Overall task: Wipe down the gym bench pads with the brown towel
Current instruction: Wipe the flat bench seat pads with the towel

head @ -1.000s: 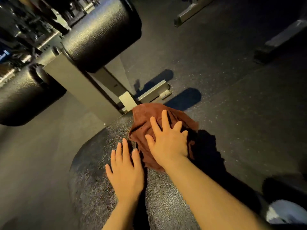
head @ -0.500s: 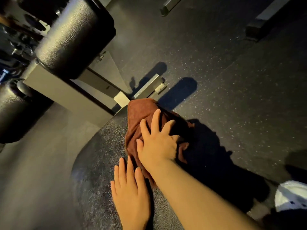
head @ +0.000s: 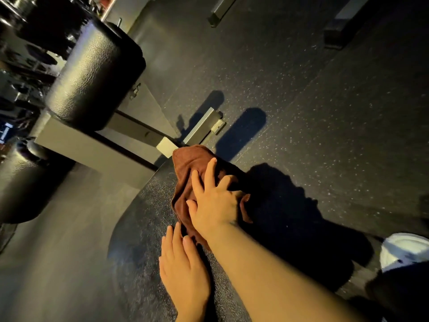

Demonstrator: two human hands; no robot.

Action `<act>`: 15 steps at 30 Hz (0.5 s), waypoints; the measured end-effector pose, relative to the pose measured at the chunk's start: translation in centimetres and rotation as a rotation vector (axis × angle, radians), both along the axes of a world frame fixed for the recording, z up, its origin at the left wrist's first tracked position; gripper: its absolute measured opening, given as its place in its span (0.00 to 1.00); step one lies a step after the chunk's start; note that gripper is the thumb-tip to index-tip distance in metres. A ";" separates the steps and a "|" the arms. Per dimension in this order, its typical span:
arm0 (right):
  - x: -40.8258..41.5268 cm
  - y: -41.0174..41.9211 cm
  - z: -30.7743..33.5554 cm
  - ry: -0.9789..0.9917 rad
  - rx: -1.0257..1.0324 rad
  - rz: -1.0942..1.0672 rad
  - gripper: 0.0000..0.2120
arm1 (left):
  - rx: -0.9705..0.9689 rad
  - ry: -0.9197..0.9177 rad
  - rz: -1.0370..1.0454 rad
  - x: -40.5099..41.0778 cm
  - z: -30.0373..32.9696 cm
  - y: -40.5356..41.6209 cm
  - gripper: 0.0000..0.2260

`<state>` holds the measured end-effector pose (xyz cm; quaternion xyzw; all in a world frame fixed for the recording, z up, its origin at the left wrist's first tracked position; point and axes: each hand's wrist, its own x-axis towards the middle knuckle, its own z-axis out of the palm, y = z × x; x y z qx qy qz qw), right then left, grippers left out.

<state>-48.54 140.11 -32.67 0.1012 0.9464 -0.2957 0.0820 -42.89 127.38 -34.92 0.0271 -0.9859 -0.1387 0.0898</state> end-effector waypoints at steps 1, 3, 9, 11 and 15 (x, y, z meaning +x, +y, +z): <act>1.1 0.0 0.0 -0.002 -0.009 0.003 0.34 | 0.000 0.000 -0.011 0.0 0.0 -0.2 0.38; 3.4 -0.1 -0.2 0.000 -0.033 0.007 0.33 | -0.014 -0.004 -0.043 0.0 0.1 -0.6 0.39; 10.3 -0.5 -0.6 -0.023 -0.031 -0.005 0.33 | 0.019 -0.078 -0.180 4.8 0.4 -0.8 0.34; 12.7 -0.8 -0.5 -0.028 0.005 0.009 0.33 | -0.008 -0.096 -0.251 7.5 0.3 -1.4 0.34; 17.9 -2.3 -1.2 -0.015 0.058 0.034 0.32 | -0.059 -0.117 -0.369 11.1 -0.1 -3.5 0.39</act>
